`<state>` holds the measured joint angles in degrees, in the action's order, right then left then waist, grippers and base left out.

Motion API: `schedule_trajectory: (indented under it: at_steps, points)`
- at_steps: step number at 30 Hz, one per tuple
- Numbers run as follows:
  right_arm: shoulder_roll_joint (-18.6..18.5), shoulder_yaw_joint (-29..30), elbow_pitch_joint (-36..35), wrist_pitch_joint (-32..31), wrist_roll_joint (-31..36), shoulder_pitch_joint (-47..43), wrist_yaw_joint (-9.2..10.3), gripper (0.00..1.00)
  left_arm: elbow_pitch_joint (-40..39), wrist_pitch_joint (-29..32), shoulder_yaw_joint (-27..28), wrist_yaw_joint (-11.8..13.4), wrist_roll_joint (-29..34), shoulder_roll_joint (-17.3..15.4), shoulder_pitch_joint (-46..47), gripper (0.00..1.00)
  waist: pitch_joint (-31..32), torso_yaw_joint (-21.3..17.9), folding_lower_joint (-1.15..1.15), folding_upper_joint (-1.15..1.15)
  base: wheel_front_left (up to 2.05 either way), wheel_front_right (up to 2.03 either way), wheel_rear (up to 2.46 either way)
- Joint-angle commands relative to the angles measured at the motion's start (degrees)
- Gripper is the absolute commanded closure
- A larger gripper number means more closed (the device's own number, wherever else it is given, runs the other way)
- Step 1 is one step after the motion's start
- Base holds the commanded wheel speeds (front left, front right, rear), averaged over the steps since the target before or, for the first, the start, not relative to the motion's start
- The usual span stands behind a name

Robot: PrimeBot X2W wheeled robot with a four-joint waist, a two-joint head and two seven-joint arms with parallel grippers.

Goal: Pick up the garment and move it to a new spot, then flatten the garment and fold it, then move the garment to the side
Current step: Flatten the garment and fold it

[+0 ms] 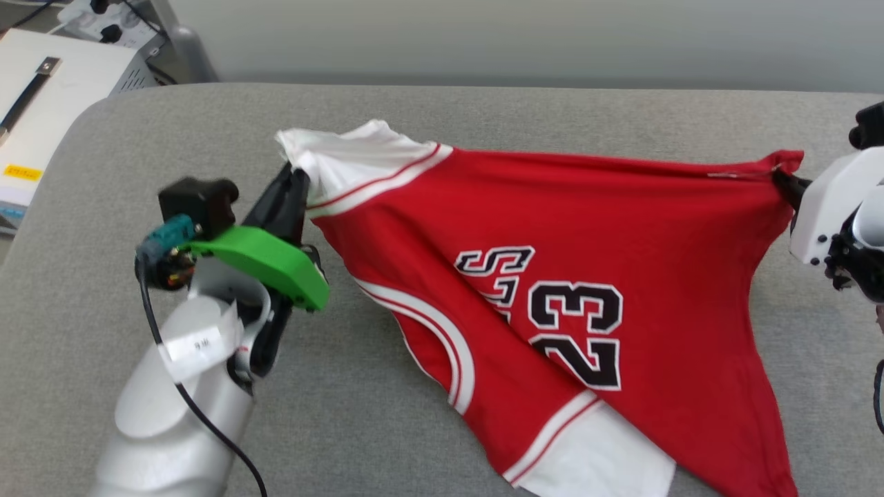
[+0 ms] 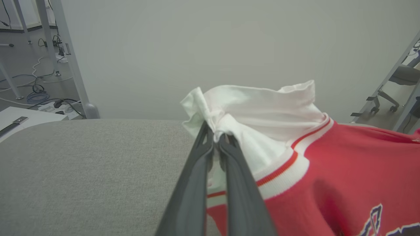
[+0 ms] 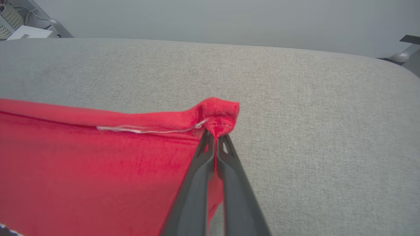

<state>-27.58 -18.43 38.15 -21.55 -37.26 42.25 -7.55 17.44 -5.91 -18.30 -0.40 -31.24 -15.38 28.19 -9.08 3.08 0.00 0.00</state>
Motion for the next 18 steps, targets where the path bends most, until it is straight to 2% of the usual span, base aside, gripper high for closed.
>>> schedule_trajectory:
  at_steps: [1,9,18]
  points:
    - [-0.09,0.65,0.61,1.1,0.82,1.76,0.06,1.0,1.31,0.31,0.94,-0.28,-0.43,-1.26,3.14,1.0,1.46,-2.19,0.0,0.0,0.0,0.0,0.0]
    - [2.1,5.49,1.68,7.36,5.85,9.92,0.06,1.0,13.79,1.86,0.11,-3.26,0.63,-1.07,21.47,1.0,-0.48,-3.04,0.0,0.0,0.0,0.0,0.0]
    - [5.42,10.7,5.47,14.61,13.11,27.47,0.06,1.0,26.41,-2.39,0.28,-5.18,2.83,-2.16,44.19,1.0,-6.47,-4.4,0.0,0.0,0.0,0.0,0.0]
